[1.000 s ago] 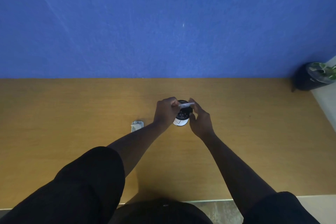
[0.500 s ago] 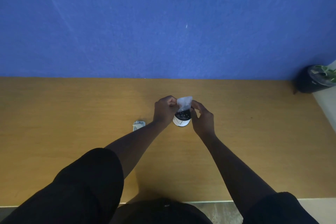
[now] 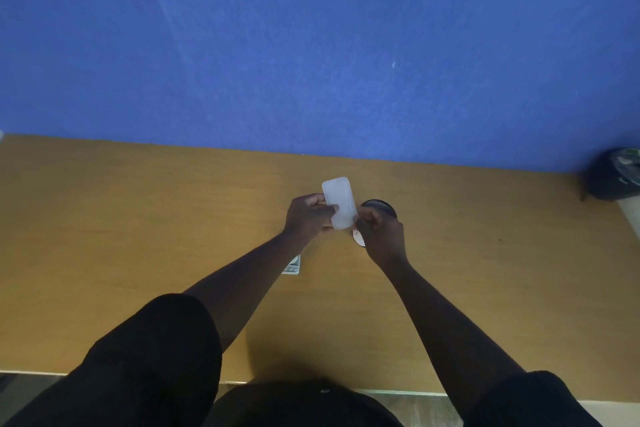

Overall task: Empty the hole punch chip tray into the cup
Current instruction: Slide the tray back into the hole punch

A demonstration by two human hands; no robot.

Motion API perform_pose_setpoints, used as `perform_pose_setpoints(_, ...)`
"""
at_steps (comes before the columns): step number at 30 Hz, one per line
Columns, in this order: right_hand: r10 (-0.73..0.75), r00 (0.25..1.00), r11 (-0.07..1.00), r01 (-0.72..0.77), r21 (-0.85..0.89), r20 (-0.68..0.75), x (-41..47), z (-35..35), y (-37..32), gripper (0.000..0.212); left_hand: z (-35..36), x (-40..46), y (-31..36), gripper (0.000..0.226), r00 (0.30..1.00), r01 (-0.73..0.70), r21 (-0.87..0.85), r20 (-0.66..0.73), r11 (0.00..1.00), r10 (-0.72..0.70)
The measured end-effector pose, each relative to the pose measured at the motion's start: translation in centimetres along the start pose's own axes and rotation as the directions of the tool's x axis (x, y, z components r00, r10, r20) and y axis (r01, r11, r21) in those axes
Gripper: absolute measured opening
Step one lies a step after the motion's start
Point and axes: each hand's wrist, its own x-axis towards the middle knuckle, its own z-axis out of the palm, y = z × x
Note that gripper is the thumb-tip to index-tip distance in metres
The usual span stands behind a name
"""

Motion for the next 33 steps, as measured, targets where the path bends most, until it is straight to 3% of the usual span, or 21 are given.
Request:
perform_pose_setpoints(8, 0.127, 0.978, 0.990, -0.136, 0.043, 0.164, -1.4, 6.7, -2.4, 0.016, -7.6, -0.6, -1.5, 0.022, 0.983, 0.138, -0.017, -0.120, 0.990, -0.139)
perform_pose_setpoints(14, 0.244, 0.944, 0.931, -0.164, -0.327, 0.222, -1.1, 10.8, -1.7, 0.026, -12.6, -1.0, -2.5, 0.022, 0.960, 0.200, -0.006, -0.200, 0.980, -0.197)
perform_pose_setpoints(25, 0.481, 0.863, 0.858, -0.428, -0.284, 0.151, -0.8, 14.8, -2.8, 0.036, -18.1, -2.1, -4.2, 0.025, 0.948, 0.302, -0.024, -0.095, 0.953, -0.303)
perform_pose_setpoints(30, 0.541, 0.831, 0.835, -0.513, -0.199, 0.128, -1.0, 15.2, -3.0, 0.032, -19.0, -2.1, -4.2, 0.030, 0.952, 0.304, -0.023, -0.040, 0.952, -0.305)
perform_pose_setpoints(33, 0.529, 0.842, 0.843, -0.507, -0.181, 0.105, -0.9, 14.8, -3.4, 0.031, -19.2, -1.7, -4.3, 0.022, 0.952, 0.300, -0.020, -0.058, 0.954, -0.301)
